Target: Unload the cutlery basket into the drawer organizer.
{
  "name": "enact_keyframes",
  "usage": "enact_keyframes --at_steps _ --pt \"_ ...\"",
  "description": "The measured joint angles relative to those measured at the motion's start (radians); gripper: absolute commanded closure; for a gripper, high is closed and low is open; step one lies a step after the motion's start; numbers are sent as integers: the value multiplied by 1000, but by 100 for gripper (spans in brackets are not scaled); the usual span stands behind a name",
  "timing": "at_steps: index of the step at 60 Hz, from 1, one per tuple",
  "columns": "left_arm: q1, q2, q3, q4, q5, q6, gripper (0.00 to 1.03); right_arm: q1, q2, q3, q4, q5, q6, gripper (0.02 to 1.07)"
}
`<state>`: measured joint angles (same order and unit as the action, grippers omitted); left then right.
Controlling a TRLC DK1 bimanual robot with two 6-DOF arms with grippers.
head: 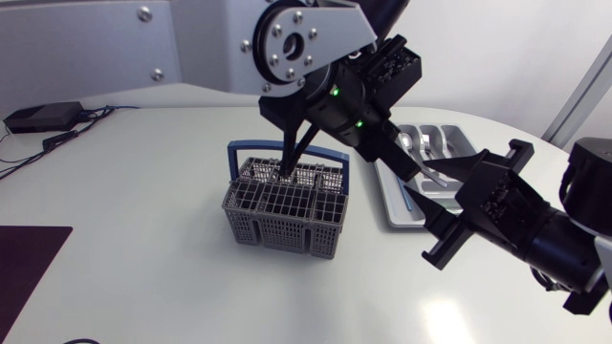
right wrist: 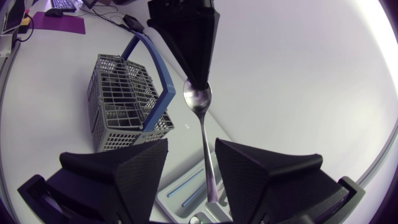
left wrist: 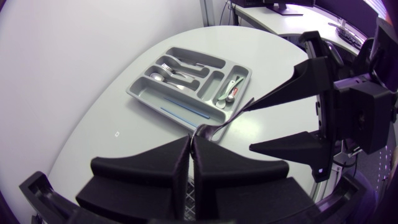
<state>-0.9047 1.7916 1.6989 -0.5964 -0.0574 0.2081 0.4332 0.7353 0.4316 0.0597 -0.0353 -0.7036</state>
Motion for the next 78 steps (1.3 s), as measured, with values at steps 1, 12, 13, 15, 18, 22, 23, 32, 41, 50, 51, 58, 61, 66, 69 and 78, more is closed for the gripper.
enact_keyframes --at_steps 1,12,13,15,18,22,23,32,41,50,51,58,61,66,69,78 --pt "-1 1 2 -2 0 0 100 0 5 0 3 0 0 61" --pt "-16 12 5 -8 0 1 100 -5 50 0 20 -13 -8 61" --pt "-18 12 5 -9 0 1 100 -7 52 0 20 -16 -8 61" --pt "-23 14 5 -9 -1 2 100 -10 56 0 20 -19 -11 61" --pt "-29 14 5 -9 -1 2 100 -12 61 0 20 -20 -14 61" --pt "-36 14 5 -8 0 10 100 -16 66 0 20 -21 -15 61" --pt "-38 14 5 -9 -1 12 100 -17 68 0 20 -23 -16 61" --pt "-46 14 3 -8 -20 40 100 -37 71 0 20 -46 -26 61" --pt "-47 14 -8 4 -50 63 100 -44 71 0 19 -50 -26 65" --pt "-53 14 -34 27 -65 80 100 -49 71 0 19 -58 -26 68" --pt "-55 14 -37 29 -66 81 100 -50 71 0 19 -58 -26 70" --pt "-67 14 -55 34 -72 84 100 -50 71 0 19 -62 -30 71" --pt "-71 14 -58 34 -72 84 100 -50 71 0 19 -63 -30 71" --pt "-73 14 -60 34 -72 84 100 -50 71 0 19 -65 -30 75" --pt "-74 14 -60 37 -73 84 100 -50 71 0 19 -65 -30 77" --pt "-74 14 -60 41 -79 92 100 -50 75 0 19 -65 -30 77"
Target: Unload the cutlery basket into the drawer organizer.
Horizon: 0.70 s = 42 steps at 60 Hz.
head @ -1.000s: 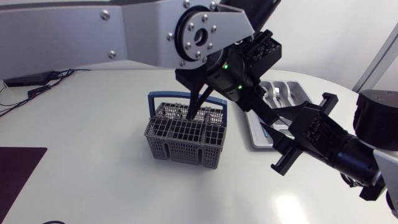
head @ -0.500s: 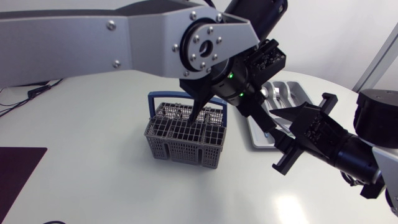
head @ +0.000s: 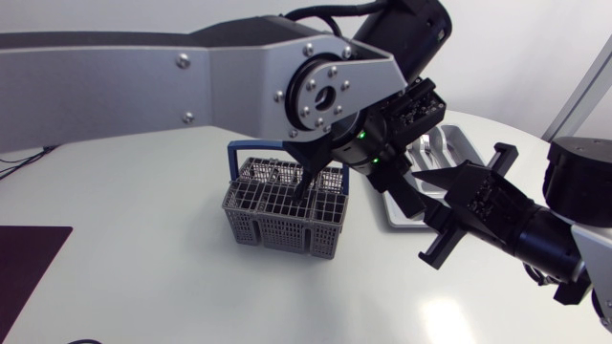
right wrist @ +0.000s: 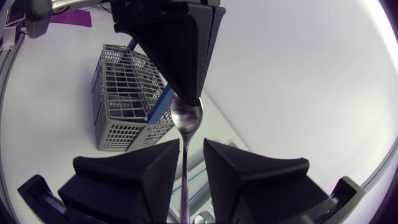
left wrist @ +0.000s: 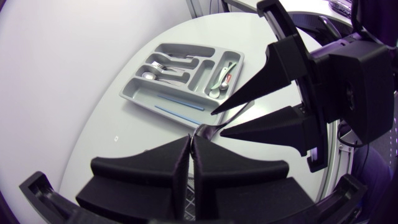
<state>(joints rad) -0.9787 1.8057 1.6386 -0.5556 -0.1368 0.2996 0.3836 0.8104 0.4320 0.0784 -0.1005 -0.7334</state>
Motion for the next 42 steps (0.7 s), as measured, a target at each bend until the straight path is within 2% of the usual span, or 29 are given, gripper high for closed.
enact_keyframes --at_steps 12,37,42 --pt "0 0 -1 0 -1 12 100 0 1 0 -3 0 -3 83" --pt "-7 0 -3 7 -3 15 100 0 21 0 -2 0 -3 83" --pt "-9 0 -4 7 -4 15 100 0 21 0 -2 0 -3 89"
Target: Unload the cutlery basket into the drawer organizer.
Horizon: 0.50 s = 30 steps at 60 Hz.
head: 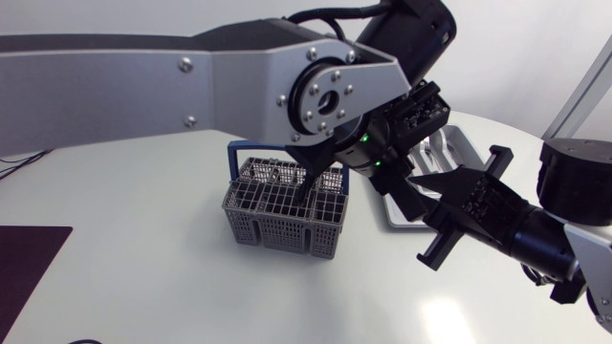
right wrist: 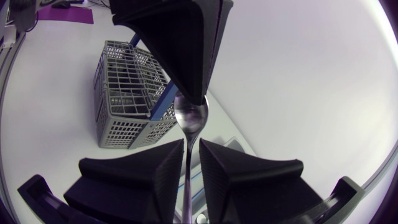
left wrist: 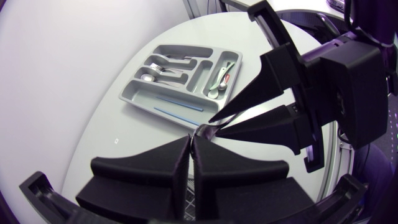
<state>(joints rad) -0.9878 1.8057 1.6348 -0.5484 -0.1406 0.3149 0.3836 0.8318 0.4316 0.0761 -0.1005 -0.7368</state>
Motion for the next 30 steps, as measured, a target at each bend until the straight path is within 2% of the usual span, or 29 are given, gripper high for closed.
enact_keyframes --at_steps 3,7,12,28,30 --pt "-1 0 -2 0 0 0 100 0 1 0 0 0 0 89" --pt "-2 0 -2 0 0 0 100 0 7 0 0 0 0 97" --pt "-2 0 -2 0 0 0 100 0 11 0 -1 0 0 100" --pt "-2 0 -5 0 -16 1 100 -1 11 0 -17 5 0 101" --pt "-2 0 -5 1 -18 0 97 -1 10 0 -21 5 0 101"
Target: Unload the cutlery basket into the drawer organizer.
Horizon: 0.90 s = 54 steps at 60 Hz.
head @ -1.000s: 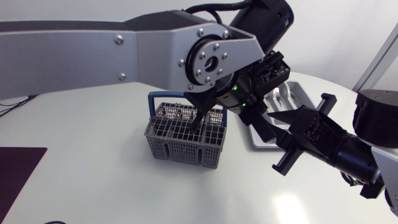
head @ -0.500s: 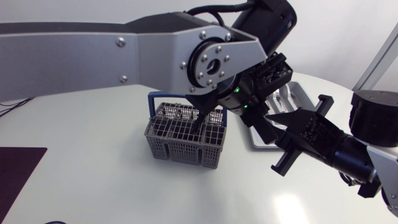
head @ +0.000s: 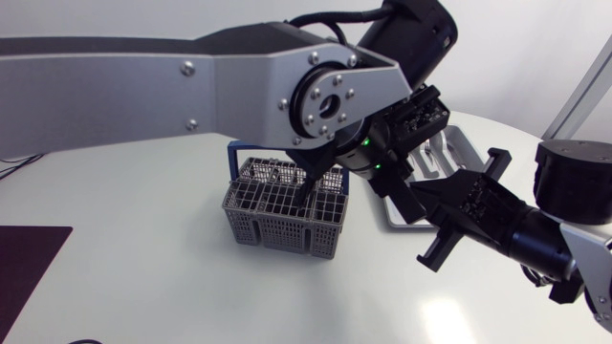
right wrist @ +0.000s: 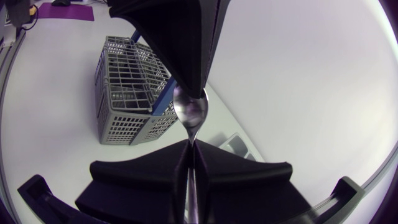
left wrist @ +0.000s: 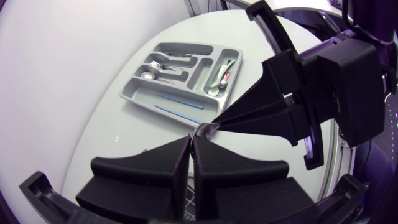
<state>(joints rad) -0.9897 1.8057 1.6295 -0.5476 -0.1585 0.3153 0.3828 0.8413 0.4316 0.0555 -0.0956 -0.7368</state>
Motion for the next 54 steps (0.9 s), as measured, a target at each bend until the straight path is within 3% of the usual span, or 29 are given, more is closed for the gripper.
enact_keyframes --at_steps 9,17,22,34,45,54 --pt "0 0 0 29 -5 3 60 0 -16 0 -18 11 0 101" --pt "13 -8 0 86 -16 3 21 2 -24 0 -73 -6 -4 101" --pt "43 -32 0 114 -27 3 9 2 -28 0 -84 -10 -8 101" --pt "114 -159 -52 220 -54 29 5 -51 -45 0 -112 -93 -54 101" --pt "169 -326 -173 296 -68 90 5 -342 34 34 -182 -364 -174 101" --pt "227 -430 -301 337 -68 133 5 -519 211 141 -261 -473 -331 101"
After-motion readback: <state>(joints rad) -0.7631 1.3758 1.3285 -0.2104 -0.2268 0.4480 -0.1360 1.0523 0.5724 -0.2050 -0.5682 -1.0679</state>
